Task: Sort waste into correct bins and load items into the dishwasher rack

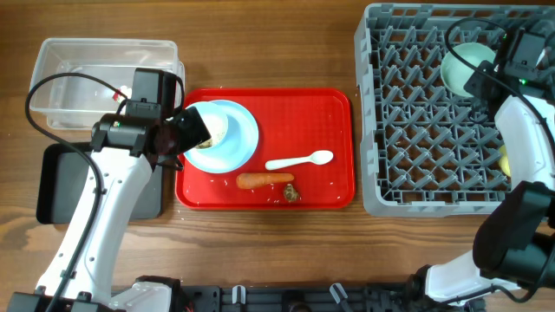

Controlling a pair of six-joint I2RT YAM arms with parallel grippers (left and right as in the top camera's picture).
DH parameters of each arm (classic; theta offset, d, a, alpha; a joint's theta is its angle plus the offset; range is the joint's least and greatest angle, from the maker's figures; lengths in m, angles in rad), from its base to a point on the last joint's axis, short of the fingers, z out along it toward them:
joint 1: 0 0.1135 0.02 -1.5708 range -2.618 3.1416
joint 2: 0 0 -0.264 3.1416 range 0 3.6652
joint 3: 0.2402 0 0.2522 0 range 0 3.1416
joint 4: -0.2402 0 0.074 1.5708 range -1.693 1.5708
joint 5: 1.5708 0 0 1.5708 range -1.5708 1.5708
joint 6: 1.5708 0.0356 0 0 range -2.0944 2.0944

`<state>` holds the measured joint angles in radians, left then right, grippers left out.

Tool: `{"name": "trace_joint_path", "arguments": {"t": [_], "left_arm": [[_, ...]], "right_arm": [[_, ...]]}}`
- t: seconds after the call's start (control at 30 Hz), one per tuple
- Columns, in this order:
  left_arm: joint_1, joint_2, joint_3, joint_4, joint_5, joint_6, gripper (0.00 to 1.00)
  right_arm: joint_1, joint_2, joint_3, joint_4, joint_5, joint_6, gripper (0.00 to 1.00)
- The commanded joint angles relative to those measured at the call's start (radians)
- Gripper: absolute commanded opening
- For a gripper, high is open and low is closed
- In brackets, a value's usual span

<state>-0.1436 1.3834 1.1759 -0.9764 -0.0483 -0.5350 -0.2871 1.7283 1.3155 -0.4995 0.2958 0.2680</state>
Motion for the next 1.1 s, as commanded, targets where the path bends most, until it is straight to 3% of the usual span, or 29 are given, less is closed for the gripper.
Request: {"name": "trace_joint_path", "arguments": {"t": [0.0, 0.3, 0.53, 0.77, 1.07], "left_arm": [[0.005, -0.011, 0.006, 0.003, -0.012, 0.007, 0.85], [0.005, -0.011, 0.006, 0.003, -0.009, 0.007, 0.85], [0.005, -0.011, 0.006, 0.003, -0.009, 0.007, 0.85], [0.005, -0.011, 0.006, 0.003, -0.009, 0.007, 0.85], [0.005, -0.011, 0.006, 0.003, -0.009, 0.007, 0.85]], "right_arm": [[-0.003, -0.126, -0.001, -0.018, 0.166, -0.013, 0.04], [0.006, -0.271, -0.001, -0.045, 0.406, -0.210, 0.04], [0.090, -0.217, -0.001, -0.044, 0.655, -0.268, 0.04], [0.199, -0.079, -0.001, 0.035, 0.842, -0.456, 0.04], [0.224, 0.072, -0.001, 0.034, 0.908, -0.536, 0.04]]}}
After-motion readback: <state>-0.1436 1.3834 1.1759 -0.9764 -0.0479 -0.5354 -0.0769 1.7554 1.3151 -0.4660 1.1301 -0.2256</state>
